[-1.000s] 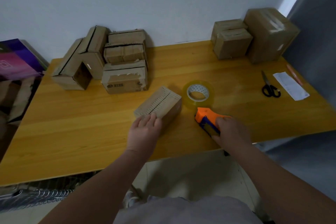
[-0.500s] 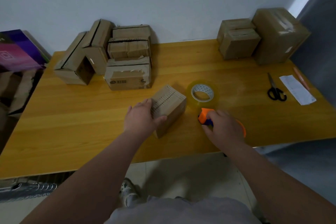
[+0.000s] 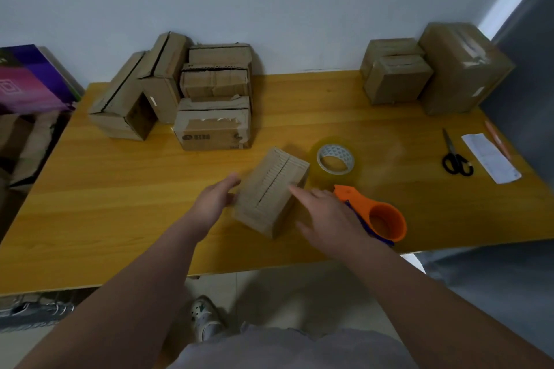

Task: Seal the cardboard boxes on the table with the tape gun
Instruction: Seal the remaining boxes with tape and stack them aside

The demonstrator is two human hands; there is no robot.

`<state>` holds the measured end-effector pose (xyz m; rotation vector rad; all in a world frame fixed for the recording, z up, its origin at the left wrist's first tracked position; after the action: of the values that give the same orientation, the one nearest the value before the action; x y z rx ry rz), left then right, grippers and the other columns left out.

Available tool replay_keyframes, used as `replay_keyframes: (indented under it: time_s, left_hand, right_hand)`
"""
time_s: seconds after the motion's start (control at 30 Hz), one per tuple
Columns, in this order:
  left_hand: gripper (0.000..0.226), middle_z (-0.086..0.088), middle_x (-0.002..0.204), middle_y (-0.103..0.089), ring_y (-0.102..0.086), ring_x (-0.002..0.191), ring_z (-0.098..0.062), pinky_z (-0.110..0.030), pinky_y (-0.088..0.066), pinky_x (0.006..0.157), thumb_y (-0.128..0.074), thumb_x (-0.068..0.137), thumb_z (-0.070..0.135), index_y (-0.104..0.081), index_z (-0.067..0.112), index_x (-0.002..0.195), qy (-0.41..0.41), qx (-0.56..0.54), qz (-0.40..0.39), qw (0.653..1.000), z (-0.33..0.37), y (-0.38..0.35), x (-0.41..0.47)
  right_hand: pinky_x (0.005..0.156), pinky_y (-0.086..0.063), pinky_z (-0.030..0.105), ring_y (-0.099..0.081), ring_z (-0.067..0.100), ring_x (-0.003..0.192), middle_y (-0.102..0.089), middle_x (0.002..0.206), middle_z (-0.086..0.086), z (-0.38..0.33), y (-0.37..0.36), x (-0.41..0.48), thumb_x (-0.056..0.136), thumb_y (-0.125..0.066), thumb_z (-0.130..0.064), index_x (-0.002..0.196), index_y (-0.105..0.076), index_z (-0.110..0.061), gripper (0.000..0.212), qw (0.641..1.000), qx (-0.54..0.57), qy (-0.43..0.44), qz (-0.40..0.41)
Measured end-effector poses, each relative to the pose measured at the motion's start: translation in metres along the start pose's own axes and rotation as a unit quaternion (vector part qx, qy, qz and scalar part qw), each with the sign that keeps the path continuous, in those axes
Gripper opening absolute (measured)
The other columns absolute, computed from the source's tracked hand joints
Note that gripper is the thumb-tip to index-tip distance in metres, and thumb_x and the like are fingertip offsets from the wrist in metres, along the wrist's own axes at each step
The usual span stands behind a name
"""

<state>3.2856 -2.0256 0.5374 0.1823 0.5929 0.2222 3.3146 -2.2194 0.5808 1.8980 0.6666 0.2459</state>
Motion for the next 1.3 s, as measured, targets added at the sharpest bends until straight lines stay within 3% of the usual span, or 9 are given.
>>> replay_keyframes:
  time_s: [0.1, 0.27, 0.47, 0.63, 0.7, 0.77, 0.83, 0.93, 1.3]
  left_hand:
    - [0.033, -0.006, 0.124, -0.059, -0.050, 0.123, -0.025, -0.041, -0.037, 0.100, -0.041, 0.096, 0.020, -0.062, 0.020, 0.122, 0.050, -0.100, 0.002, 0.994, -0.022, 0.002, -0.005]
    - [0.059, 0.010, 0.121, -0.064, -0.056, 0.115, -0.008, -0.021, -0.047, 0.085, -0.049, 0.081, -0.016, -0.061, 0.026, 0.121, -0.062, -0.045, -0.112, 0.991, 0.000, -0.015, -0.023]
    - [0.049, 0.012, 0.098, -0.061, -0.056, 0.089, -0.001, -0.024, -0.046, 0.080, -0.074, 0.082, 0.014, -0.057, 0.025, 0.127, -0.214, 0.085, 0.098, 0.968, 0.063, 0.004, -0.044]
    - [0.068, 0.003, 0.117, -0.056, -0.056, 0.103, -0.017, -0.033, -0.048, 0.082, -0.072, 0.083, 0.036, -0.040, 0.024, 0.141, -0.223, 0.268, 0.189, 0.918, 0.069, -0.003, -0.055]
    - [0.052, -0.003, 0.122, -0.052, -0.053, 0.107, -0.022, -0.035, -0.049, 0.082, -0.069, 0.084, 0.036, -0.051, 0.017, 0.129, -0.252, 0.316, 0.236, 0.884, 0.064, -0.007, -0.064]
    - [0.027, -0.011, 0.107, -0.056, -0.050, 0.098, -0.026, -0.036, -0.049, 0.074, -0.065, 0.086, 0.029, -0.065, 0.008, 0.103, -0.381, 0.369, 0.285, 0.798, 0.074, -0.015, -0.084]
    - [0.020, -0.012, 0.090, -0.063, -0.053, 0.087, -0.027, -0.035, -0.052, 0.065, -0.057, 0.085, 0.020, -0.070, 0.004, 0.086, -0.495, 0.395, 0.237, 0.737, 0.074, -0.035, -0.095]
    - [0.032, -0.010, 0.093, -0.071, -0.067, 0.082, -0.029, -0.037, -0.059, 0.069, -0.047, 0.079, 0.017, -0.074, 0.005, 0.092, -0.497, 0.424, 0.137, 0.745, 0.068, -0.052, -0.090]
    - [0.035, -0.009, 0.110, -0.070, -0.064, 0.105, -0.026, -0.037, -0.047, 0.098, -0.045, 0.085, 0.015, -0.072, 0.005, 0.104, -0.480, 0.386, 0.085, 0.783, 0.055, -0.051, -0.085]
  right_hand:
    - [0.097, -0.044, 0.036, -0.043, 0.021, 0.126, -0.047, 0.138, 0.001, -0.009, -0.014, 0.003, 0.095, -0.055, -0.021, 0.153, -0.011, -0.034, 0.074, 0.999, 0.025, -0.003, -0.036]
    - [0.099, -0.047, 0.037, -0.051, 0.015, 0.117, -0.054, 0.126, -0.001, -0.002, -0.009, 0.010, 0.093, -0.058, -0.014, 0.151, -0.025, -0.030, 0.069, 0.990, 0.142, -0.015, 0.014]
    - [0.088, -0.045, 0.025, -0.059, 0.013, 0.108, -0.063, 0.109, -0.008, 0.009, 0.004, 0.018, 0.095, -0.058, -0.016, 0.135, -0.053, -0.024, 0.042, 0.944, 0.322, -0.060, 0.037]
    - [0.088, -0.053, 0.035, -0.060, 0.011, 0.104, -0.065, 0.109, -0.008, 0.011, -0.014, 0.008, 0.098, -0.053, -0.020, 0.117, -0.061, -0.029, 0.023, 0.910, 0.401, -0.100, -0.029]
    - [0.088, -0.054, 0.034, -0.059, 0.010, 0.104, -0.063, 0.110, -0.007, 0.013, -0.022, 0.003, 0.098, -0.053, -0.024, 0.126, -0.058, -0.025, 0.029, 0.901, 0.413, -0.125, -0.039]
    - [0.089, -0.054, 0.034, -0.059, 0.013, 0.108, -0.061, 0.117, -0.002, 0.015, -0.025, 0.001, 0.097, -0.055, -0.026, 0.136, -0.052, -0.022, 0.040, 0.901, 0.410, -0.139, -0.033]
    - [0.087, -0.054, 0.031, -0.058, 0.013, 0.108, -0.060, 0.121, 0.001, 0.016, -0.024, 0.000, 0.097, -0.055, -0.027, 0.140, -0.048, -0.022, 0.043, 0.900, 0.409, -0.146, -0.024]
    - [0.083, -0.055, 0.030, -0.058, 0.010, 0.102, -0.060, 0.115, -0.004, 0.018, -0.018, -0.002, 0.097, -0.055, -0.028, 0.137, -0.050, -0.023, 0.041, 0.899, 0.412, -0.147, -0.004]
    - [0.088, -0.053, 0.032, -0.055, 0.009, 0.101, -0.058, 0.108, -0.011, 0.024, -0.013, 0.005, 0.090, -0.066, -0.033, 0.121, -0.058, -0.021, 0.034, 0.875, 0.448, -0.180, 0.026]
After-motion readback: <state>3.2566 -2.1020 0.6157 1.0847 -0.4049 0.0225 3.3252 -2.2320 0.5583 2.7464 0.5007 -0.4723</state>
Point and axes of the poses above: each hand's wrist, its own x-axis towards the middle knuckle, its own y-axis out of the back of the hand, z = x × y, the point moved 9 cm from there along x, towards the middle knuckle
